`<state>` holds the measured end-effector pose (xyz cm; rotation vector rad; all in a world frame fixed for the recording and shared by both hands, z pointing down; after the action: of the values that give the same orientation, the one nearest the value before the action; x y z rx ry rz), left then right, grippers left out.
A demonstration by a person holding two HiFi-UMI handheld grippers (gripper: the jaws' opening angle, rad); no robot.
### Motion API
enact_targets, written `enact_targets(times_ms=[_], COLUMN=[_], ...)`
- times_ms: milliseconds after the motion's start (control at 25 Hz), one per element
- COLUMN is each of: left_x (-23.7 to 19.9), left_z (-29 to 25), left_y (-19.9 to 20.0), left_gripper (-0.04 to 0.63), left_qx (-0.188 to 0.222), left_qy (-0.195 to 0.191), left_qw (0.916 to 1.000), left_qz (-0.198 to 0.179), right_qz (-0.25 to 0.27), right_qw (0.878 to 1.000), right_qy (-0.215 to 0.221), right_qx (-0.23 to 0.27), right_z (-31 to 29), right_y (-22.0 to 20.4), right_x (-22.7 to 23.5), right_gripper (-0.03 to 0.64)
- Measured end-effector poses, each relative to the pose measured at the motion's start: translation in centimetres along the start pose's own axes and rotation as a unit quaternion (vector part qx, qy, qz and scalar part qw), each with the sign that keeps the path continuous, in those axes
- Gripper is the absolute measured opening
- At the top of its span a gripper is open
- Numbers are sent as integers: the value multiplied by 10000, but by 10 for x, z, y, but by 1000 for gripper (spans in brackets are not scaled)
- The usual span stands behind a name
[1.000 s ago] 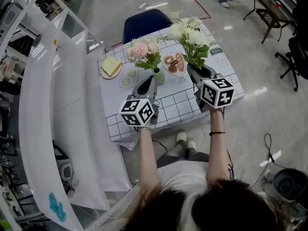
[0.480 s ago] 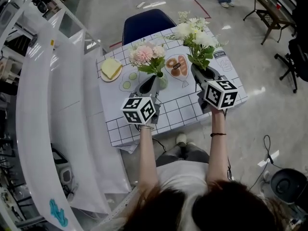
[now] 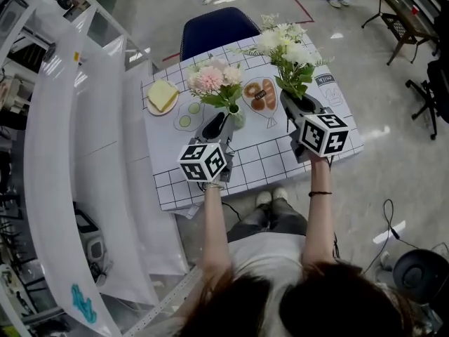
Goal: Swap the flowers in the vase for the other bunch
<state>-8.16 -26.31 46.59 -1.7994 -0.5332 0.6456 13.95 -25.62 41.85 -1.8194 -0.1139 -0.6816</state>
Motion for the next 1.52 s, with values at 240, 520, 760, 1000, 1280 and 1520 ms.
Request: enact_targets(times_ms=[240,520,760,1000,1280,1520], left_x=[2,-3,-2,-4,-8,-7], left_z=[-9,-17,-24,-28,-37,-45], left_y=[-6,-6,-5,-11,-12,-13], left_gripper=[143,183,208,221,227,227], left_qx=[-15,77,164,180,240,244], left_qy=[261,619,804,1038,1197,1205], left_qw=[9996,9978,9963,9939,9918,9917], left_qz=[133,225,235,329,379,385], right_qz=[47,154,209,279,360,356], right_qw=[9998,9988,9976,9961,9947,9942], right_qy=[147,340,513,657,751,790], right_qx=[-153,-323,-404,-513,-598,-644], right_z=[-11,-24,-34,-43,-49,-53], right_y=[8,11,16,17,20,22], right_x=[8,13,18,22,29,35], right_gripper=[57,57,57,57,57,57])
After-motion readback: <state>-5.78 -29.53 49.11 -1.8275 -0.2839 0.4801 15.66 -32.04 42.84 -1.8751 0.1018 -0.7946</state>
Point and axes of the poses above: the fingertips, and each gripper's own axes: z backward along the fingers, x to its right, y out of its top, the point moved 5 cm from there along z, backward along the fingers, and after that the axes turned 10 degrees about -z, right-handed, at the moved point
